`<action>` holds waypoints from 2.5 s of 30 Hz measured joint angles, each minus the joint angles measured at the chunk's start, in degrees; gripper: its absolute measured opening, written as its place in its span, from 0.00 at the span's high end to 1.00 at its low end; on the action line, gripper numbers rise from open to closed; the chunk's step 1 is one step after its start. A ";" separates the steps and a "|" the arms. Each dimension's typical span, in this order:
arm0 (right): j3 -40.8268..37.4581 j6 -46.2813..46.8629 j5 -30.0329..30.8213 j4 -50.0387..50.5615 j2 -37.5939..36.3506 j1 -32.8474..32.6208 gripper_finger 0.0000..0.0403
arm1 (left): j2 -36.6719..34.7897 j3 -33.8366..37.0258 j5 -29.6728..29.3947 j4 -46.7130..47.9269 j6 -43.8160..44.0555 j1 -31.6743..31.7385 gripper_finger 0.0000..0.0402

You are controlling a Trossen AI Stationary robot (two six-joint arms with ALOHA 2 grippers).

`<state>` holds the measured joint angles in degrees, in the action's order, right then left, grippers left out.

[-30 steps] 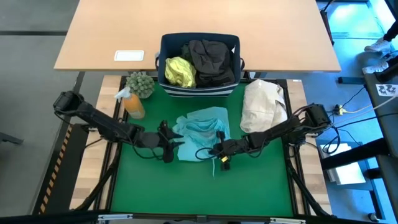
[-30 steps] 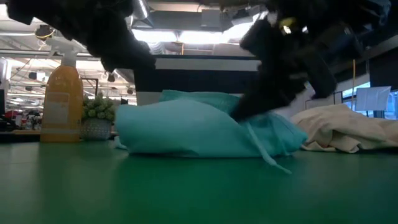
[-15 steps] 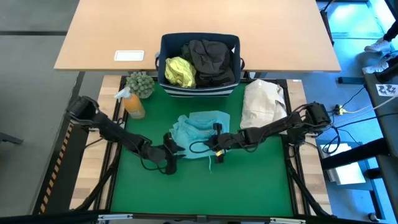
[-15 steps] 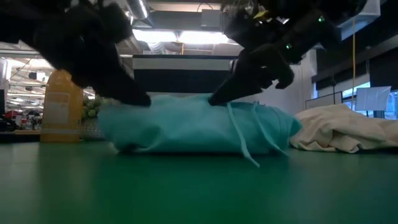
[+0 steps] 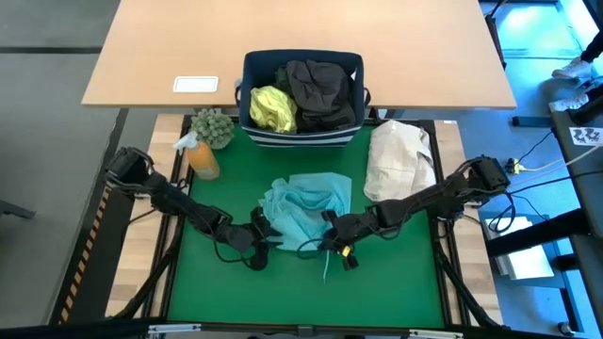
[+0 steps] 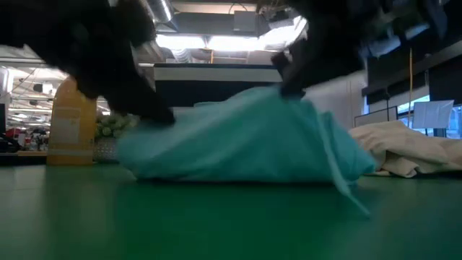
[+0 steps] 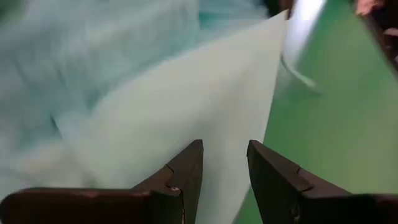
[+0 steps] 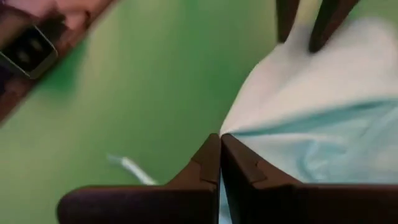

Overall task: Fold laundry
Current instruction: Fold the blue shorts

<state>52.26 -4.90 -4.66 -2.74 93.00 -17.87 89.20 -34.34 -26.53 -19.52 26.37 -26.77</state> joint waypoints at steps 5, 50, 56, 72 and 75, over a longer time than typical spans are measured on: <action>1.10 -2.27 6.66 -0.20 -1.80 0.87 0.98 | -1.65 -2.96 -4.95 0.85 -7.09 -1.00 0.70; 1.04 2.07 5.72 5.63 -1.87 2.54 0.98 | 1.41 -16.27 38.36 18.35 -41.13 31.16 0.60; 1.04 2.29 6.64 5.61 -1.86 2.54 0.98 | 4.92 -16.27 38.57 18.10 -42.09 31.18 0.60; 1.04 3.31 3.58 7.70 -2.20 2.45 0.98 | 5.65 -16.24 32.09 15.50 -47.73 32.17 0.98; 1.02 3.22 3.58 8.15 -3.83 2.45 0.98 | 5.65 -16.24 32.00 15.64 -47.95 32.14 1.00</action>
<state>53.28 -1.67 -1.08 5.41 89.17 -15.42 94.85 -50.59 5.47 -3.88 -21.58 5.37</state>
